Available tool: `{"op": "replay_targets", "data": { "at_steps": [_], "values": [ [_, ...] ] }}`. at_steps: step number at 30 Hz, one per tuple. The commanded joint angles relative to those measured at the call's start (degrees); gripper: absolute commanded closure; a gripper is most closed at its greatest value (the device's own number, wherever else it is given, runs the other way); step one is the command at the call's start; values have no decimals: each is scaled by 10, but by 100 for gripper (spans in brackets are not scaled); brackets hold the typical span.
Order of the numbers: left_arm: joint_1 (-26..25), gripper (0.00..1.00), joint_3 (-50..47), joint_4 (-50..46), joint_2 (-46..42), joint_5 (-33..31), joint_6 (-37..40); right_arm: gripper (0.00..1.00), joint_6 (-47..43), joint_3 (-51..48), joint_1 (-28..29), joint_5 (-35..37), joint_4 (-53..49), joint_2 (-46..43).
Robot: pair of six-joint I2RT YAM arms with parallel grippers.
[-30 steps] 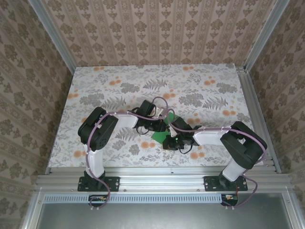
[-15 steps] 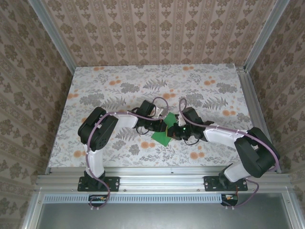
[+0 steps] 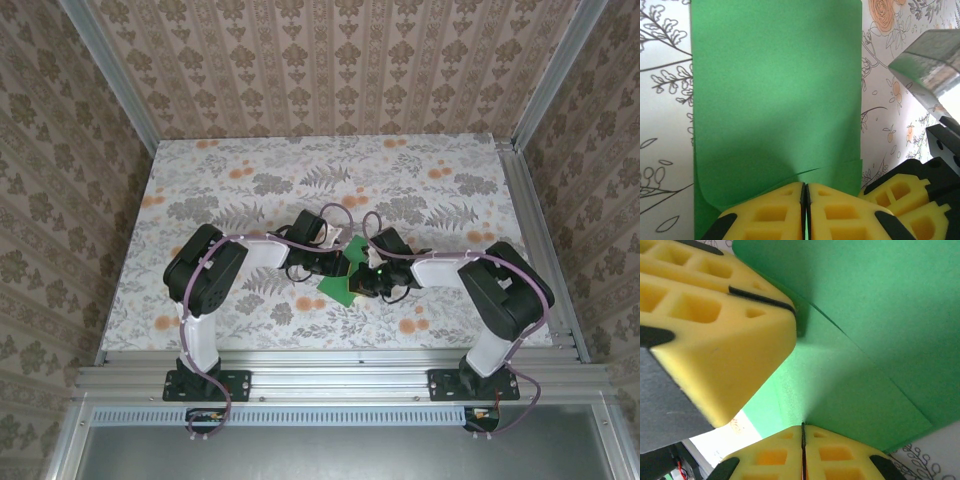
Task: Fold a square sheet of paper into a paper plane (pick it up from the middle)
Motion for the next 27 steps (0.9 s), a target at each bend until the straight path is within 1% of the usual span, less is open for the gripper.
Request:
{"op": "replay_targets", "data": {
  "at_steps": [1,9,15,27],
  "values": [
    [16,87,-27,-97,33,-71,12,89,-32,7,0,28,-36,14],
    [22,87,-17,-100,31,-74,12,90,-66,-4,0,72,-89,-3],
    [34,87,-4,-105,32,-80,15,90,-68,-27,0,69,-79,-1],
    [58,85,45,-107,42,-94,19,90,-72,-51,5,39,-59,12]
  ]
}}
